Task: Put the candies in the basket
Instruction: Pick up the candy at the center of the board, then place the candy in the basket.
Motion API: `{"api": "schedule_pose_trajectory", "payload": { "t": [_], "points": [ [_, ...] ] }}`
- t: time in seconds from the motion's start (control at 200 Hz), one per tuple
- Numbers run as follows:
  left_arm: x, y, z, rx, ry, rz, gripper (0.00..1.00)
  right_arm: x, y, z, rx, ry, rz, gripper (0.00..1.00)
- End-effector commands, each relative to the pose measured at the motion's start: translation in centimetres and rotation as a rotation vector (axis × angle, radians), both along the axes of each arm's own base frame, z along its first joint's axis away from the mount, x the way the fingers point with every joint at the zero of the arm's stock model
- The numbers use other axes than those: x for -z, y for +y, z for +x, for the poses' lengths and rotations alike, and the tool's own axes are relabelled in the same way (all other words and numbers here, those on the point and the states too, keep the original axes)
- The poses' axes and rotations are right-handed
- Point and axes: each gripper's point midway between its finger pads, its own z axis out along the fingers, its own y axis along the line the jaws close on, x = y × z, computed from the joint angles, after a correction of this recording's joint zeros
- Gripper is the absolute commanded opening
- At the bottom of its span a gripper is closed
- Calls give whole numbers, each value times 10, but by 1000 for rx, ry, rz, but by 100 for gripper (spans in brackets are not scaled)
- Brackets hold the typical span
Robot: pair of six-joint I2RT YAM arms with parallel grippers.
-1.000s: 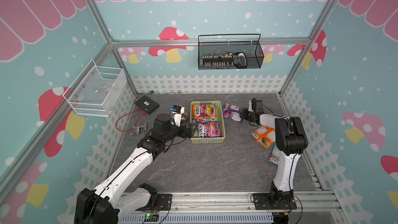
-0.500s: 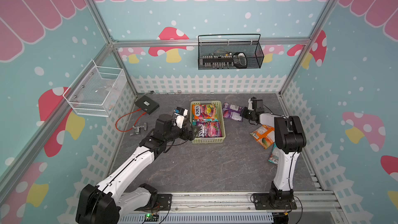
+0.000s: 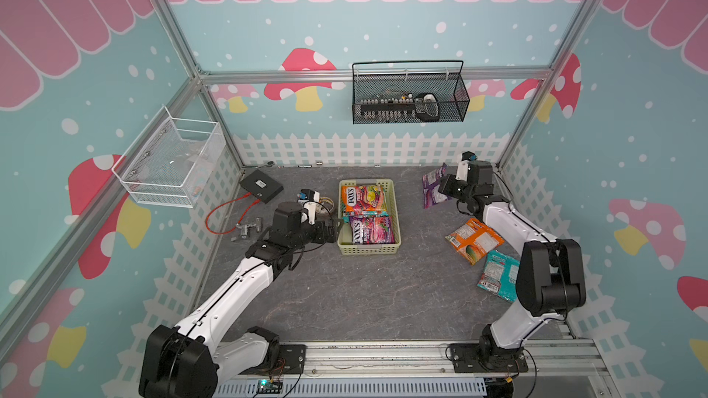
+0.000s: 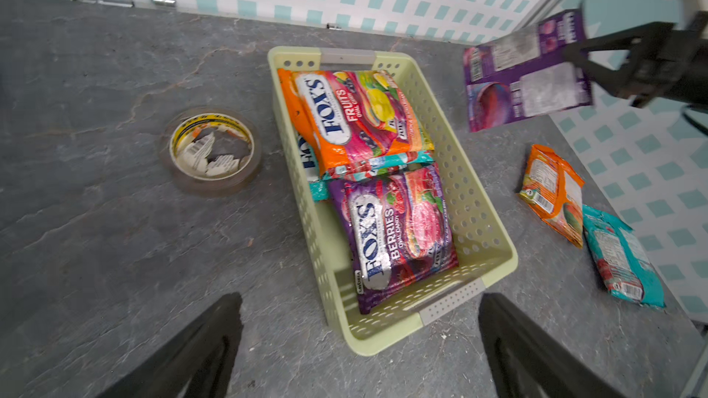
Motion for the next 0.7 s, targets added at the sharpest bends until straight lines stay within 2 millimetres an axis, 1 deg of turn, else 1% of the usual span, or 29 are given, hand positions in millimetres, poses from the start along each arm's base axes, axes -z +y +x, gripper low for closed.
{"api": "schedule_pose_trajectory", "payload": {
  "t": [0.0, 0.085, 0.125, 0.175, 0.335, 0.39, 0.46, 0.55, 0.695],
  "points": [
    [16, 14, -1, -55, 92, -64, 99, -23, 14, -22, -54, -18, -21, 0],
    [20, 20, 0, -72, 107, -76, 99, -46, 27, -39, -86, -44, -22, 0],
    [22, 23, 0, -80, 112, -79, 99, -59, 36, -49, -103, -64, -18, 0],
    [24, 25, 0, -90, 122, -87, 99, -70, 48, -60, -128, -81, -2, 0],
    [27, 29, 1, -106, 141, -108, 100, -93, 96, -93, -225, -121, 46, 0],
    [28, 29, 1, -108, 143, -110, 100, -98, 113, -102, -259, -132, 77, 0],
    [28, 28, 0, -105, 145, -112, 99, -101, 132, -112, -300, -140, 117, 0],
    [27, 28, -1, -105, 145, -117, 99, -100, 155, -119, -340, -142, 164, 0],
    [27, 28, -3, -100, 143, -118, 99, -83, 187, -126, -389, -127, 213, 0]
  ]
}}
